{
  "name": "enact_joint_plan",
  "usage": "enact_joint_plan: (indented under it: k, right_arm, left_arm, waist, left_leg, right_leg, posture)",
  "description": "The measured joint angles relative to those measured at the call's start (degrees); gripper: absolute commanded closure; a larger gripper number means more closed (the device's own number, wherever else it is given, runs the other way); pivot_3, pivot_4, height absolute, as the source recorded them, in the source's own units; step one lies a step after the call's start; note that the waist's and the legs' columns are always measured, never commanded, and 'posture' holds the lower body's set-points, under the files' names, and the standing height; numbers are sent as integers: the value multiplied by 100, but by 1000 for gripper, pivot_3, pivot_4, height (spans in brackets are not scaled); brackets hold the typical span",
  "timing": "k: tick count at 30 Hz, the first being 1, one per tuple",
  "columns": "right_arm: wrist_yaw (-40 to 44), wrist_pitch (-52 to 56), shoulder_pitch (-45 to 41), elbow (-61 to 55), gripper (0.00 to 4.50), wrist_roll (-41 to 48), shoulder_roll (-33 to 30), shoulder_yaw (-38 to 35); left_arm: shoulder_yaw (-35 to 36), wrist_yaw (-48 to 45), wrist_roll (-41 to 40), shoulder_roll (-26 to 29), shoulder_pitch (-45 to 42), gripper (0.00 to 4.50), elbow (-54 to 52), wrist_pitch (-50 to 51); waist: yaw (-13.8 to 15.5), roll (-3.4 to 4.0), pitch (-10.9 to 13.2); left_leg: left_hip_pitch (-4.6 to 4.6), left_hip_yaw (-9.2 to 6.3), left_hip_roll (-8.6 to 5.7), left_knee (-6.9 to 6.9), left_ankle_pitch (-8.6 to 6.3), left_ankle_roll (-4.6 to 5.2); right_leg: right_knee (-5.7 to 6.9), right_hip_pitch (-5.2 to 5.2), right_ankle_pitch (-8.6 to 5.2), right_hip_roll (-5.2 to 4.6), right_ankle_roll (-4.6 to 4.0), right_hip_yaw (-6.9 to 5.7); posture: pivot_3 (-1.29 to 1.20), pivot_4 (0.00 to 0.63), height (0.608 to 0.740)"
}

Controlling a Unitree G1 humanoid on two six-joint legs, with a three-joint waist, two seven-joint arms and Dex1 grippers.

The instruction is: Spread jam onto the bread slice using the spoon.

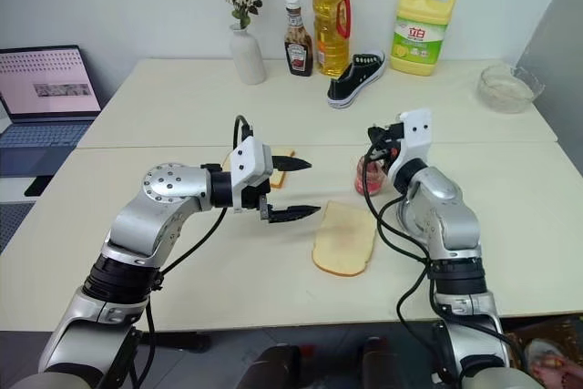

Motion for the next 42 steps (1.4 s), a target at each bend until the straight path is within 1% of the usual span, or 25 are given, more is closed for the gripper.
enact_joint_plan:
  k: [5, 12, 21, 32, 42]
  right_arm:
    - [49, -9, 60, -9, 4476, -7, -31, 0]
    - [61, 75, 464, -329, 4476, -3, -47, 2]
    - [-12, 115, 617, -439, 4476, -5, -7, 11]
    - [-47, 148, 1132, -1063, 4476, -6, 19, 211]
    - [-29, 110, 1207, -1101, 4476, -9, -21, 229]
  left_arm:
    - [0, 18, 5, 1, 0, 0, 9, -1]
    - [0, 31, 5, 7, 2, 0, 9, -1]
    - [0, 34, 5, 5, 2, 0, 53, -2]
    - [0, 43, 7, 6, 2, 0, 55, -4]
    - [0, 53, 7, 9, 2, 0, 55, -4]
  waist:
    - [1, 0, 0]
    - [0, 0, 0]
    - [1, 0, 0]
    - [0, 0, 0]
    - [1, 0, -1]
  left_leg:
    - [0, -1, 0, 0, 0, 0]
    - [1, -1, 1, 0, 0, 0]
    - [0, -1, 0, 0, 0, 0]
    - [4, -2, 1, 1, 0, 0]
    - [6, -2, 2, 1, 0, 0]
  right_leg:
    - [0, 0, 0, 0, 0, -1]
    - [1, 0, 0, 0, 0, 0]
    - [0, 0, 0, 0, 0, 0]
    - [0, 4, -1, 0, 1, -2]
    - [0, 6, -1, 1, 1, -1]
  posture:
    - [0, 150, 740]
    - [0, 150, 740]
    - [0, 150, 740]
    - [0, 150, 740]
    - [0, 150, 740]
